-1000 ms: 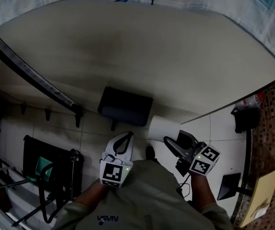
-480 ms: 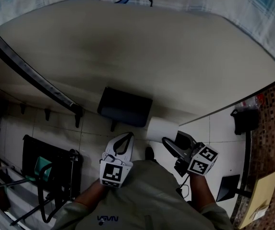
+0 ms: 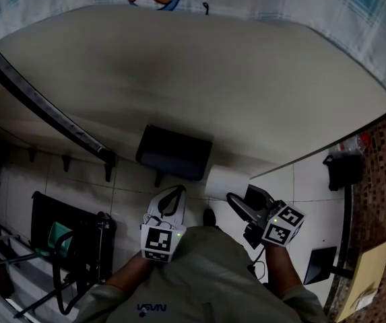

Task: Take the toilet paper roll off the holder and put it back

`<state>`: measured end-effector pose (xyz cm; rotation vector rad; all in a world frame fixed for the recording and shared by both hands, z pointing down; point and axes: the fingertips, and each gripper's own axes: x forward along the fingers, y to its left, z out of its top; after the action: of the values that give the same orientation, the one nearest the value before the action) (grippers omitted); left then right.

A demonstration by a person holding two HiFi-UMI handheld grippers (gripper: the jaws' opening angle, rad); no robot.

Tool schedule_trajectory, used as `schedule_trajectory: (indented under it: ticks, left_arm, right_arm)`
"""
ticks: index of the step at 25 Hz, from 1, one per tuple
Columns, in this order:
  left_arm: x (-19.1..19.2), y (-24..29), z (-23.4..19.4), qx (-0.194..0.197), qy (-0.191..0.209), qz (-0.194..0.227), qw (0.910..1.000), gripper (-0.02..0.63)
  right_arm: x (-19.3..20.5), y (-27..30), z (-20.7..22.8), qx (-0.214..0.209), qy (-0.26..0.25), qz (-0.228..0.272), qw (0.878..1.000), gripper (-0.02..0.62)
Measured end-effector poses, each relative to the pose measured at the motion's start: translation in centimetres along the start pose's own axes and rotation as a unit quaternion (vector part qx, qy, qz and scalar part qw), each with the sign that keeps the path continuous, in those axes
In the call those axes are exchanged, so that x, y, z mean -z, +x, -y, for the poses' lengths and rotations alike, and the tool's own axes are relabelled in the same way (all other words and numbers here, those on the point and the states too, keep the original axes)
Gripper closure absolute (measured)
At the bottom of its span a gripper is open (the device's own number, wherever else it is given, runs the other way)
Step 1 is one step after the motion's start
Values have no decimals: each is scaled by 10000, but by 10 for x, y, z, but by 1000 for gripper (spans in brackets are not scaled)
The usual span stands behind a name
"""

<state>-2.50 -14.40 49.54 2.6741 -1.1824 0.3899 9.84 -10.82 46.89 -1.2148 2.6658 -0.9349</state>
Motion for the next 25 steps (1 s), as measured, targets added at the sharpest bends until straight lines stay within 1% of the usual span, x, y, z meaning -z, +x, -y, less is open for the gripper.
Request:
schedule_trajectory:
  ticks: [2,3,5,8,10,14,18,20,25]
  left_arm:
    - [5,4,-6,-182,-40,-43,9998,591]
    - [7,6,-7,-231,-46,-80,9997,550]
    - [12,11,-8,-303,-68,-179,9994,488]
    - [22,18,-9,-451,-139,-392,9981,433]
    - [25,21,-12,-587,-183,-483,9969,411]
    - [27,24,-16,-835,-160,-547,9949,387]
    - [27,27,-13,-950,-157,-575,9937,357]
    - [27,28,-13,-1015,-191,-589,9929,352]
    - [25,29,-19,-1329,-295,-538,9892,351]
  right_arm:
    - [0,0,2,14,24,1,10000,428]
    - [1,1,3,27,36,-2,10000,426]
    - [2,2,5,66,69,-12,10000,426]
    - [5,2,8,101,173,-18,9998,428]
    - [7,4,9,80,277,-29,9996,426]
    - [10,7,14,-13,502,-78,9987,426]
    - [9,9,19,-125,642,-92,9978,428]
    - [8,10,20,-184,654,-122,9976,428]
    - [3,14,25,-351,687,-187,9968,428]
